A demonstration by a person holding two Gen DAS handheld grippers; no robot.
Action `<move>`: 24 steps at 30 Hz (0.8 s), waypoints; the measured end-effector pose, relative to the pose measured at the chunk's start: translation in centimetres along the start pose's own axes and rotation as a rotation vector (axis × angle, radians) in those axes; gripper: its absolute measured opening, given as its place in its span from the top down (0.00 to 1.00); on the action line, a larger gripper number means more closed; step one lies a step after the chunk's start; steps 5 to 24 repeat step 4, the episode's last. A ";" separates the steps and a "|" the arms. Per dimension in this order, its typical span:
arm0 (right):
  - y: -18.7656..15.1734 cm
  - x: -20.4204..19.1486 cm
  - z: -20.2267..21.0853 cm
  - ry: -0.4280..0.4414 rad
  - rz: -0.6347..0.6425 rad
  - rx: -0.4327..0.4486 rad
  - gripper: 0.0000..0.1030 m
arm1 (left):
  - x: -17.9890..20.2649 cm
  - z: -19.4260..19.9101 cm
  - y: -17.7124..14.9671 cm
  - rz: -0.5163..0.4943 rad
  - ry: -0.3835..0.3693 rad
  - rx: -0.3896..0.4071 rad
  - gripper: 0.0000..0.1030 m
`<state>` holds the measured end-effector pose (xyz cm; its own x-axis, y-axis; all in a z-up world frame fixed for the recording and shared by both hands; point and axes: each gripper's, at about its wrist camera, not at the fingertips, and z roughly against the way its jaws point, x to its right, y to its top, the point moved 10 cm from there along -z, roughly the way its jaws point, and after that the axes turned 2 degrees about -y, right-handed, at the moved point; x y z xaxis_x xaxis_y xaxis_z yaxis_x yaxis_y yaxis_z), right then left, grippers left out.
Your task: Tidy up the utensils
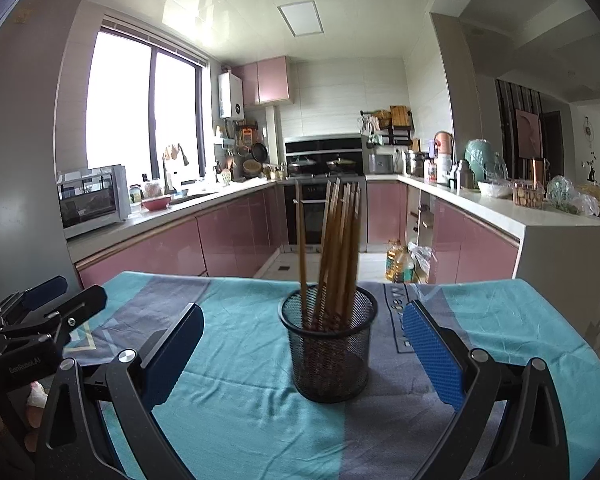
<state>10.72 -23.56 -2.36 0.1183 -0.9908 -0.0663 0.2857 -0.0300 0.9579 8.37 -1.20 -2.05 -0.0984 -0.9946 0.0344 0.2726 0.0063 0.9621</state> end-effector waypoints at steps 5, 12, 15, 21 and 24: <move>-2.0 4.5 -2.1 -0.107 0.009 -0.121 0.06 | -0.9 -1.4 -1.6 -0.014 0.039 -0.080 0.05; -2.0 4.5 -2.1 -0.107 0.009 -0.121 0.06 | -0.9 -1.4 -1.6 -0.014 0.039 -0.080 0.05; -2.0 4.5 -2.1 -0.107 0.009 -0.121 0.06 | -0.9 -1.4 -1.6 -0.014 0.039 -0.080 0.05; -2.0 4.5 -2.1 -0.107 0.009 -0.121 0.06 | -0.9 -1.4 -1.6 -0.014 0.039 -0.080 0.05; -2.0 4.5 -2.1 -0.107 0.009 -0.121 0.06 | -0.9 -1.4 -1.6 -0.014 0.039 -0.080 0.05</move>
